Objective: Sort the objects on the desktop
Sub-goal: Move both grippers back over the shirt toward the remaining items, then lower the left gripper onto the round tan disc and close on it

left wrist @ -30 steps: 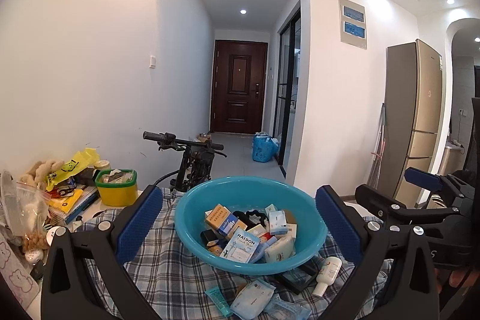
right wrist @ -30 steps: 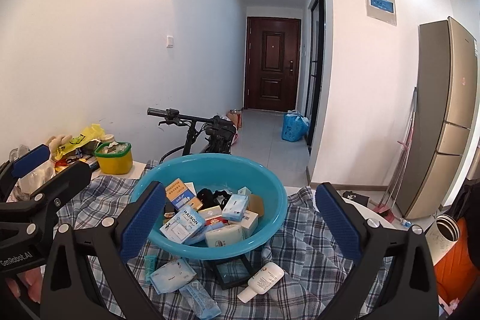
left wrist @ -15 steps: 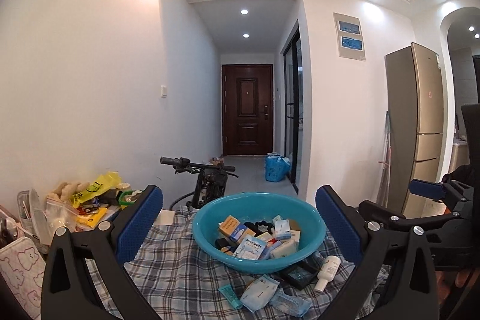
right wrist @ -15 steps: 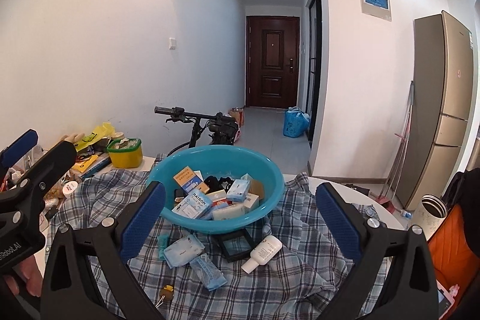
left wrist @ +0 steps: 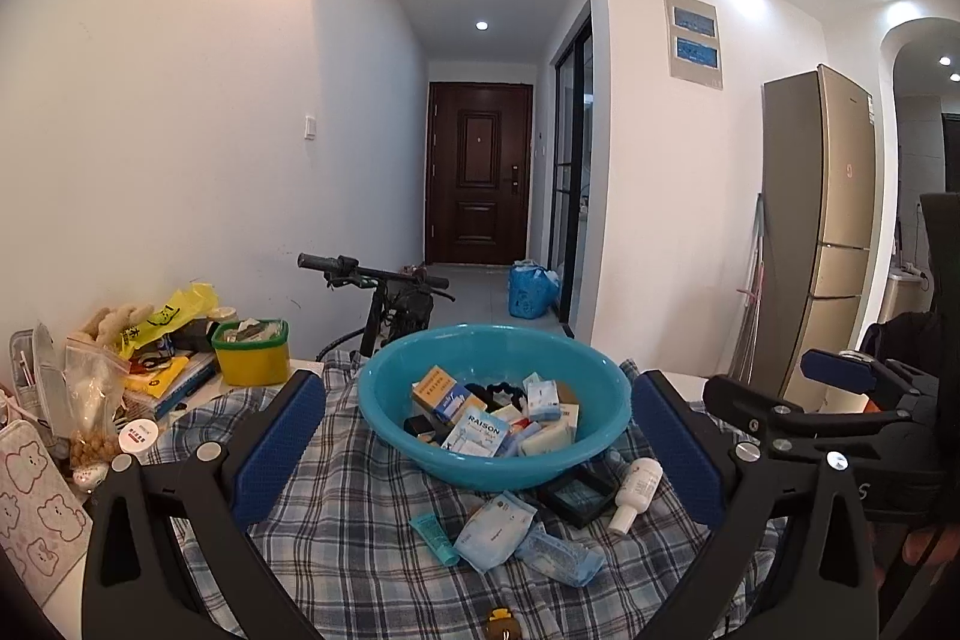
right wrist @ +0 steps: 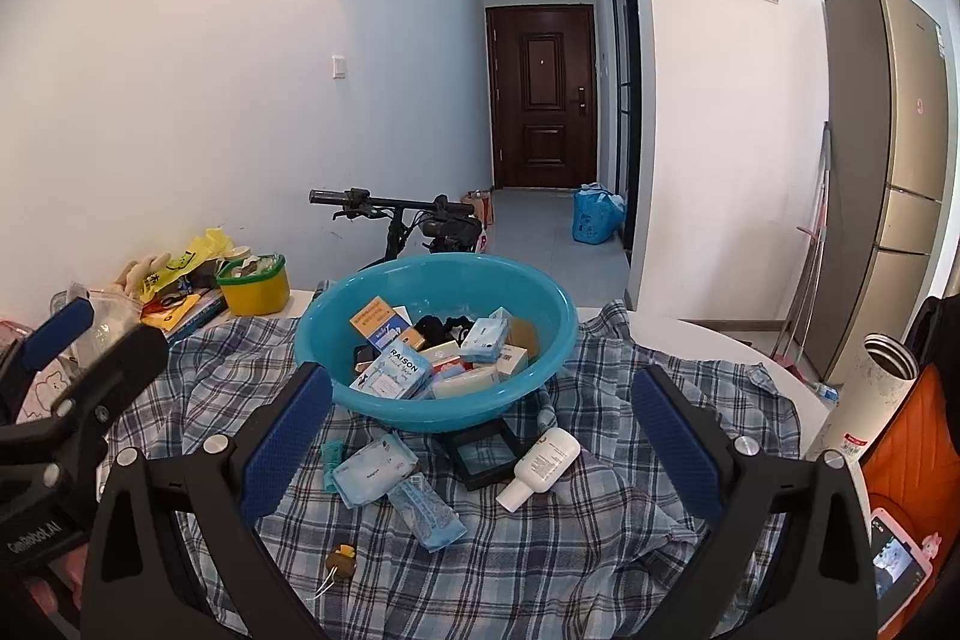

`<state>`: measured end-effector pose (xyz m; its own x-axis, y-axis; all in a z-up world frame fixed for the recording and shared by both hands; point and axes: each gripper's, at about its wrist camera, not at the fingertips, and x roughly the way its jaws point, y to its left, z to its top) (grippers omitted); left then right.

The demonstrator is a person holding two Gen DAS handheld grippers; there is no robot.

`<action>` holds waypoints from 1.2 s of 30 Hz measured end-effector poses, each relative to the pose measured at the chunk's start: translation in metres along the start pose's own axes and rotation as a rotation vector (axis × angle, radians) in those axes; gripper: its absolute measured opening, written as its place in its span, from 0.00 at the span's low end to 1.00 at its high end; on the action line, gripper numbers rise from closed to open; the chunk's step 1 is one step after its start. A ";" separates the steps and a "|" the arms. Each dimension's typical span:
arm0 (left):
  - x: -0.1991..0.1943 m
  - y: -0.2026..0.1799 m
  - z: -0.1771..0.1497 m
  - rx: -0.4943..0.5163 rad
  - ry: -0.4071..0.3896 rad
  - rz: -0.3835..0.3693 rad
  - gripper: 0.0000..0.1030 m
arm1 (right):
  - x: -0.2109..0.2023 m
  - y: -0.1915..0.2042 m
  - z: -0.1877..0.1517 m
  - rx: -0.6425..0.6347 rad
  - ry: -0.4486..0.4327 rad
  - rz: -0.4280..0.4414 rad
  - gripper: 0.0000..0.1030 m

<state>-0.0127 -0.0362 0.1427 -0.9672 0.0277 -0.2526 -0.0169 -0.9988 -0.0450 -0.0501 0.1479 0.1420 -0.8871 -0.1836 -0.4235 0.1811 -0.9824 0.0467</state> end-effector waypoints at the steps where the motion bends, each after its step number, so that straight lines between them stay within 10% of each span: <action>1: 0.000 -0.001 -0.004 0.002 0.006 -0.002 1.00 | -0.001 0.000 -0.002 0.003 0.003 0.001 0.97; 36: -0.007 -0.014 -0.182 0.034 0.463 -0.113 1.00 | -0.006 -0.012 -0.167 0.039 0.289 0.058 0.97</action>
<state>0.0408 -0.0156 -0.0311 -0.7443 0.1429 -0.6524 -0.1311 -0.9891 -0.0671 0.0244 0.1665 -0.0073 -0.7173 -0.2270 -0.6587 0.2061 -0.9723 0.1106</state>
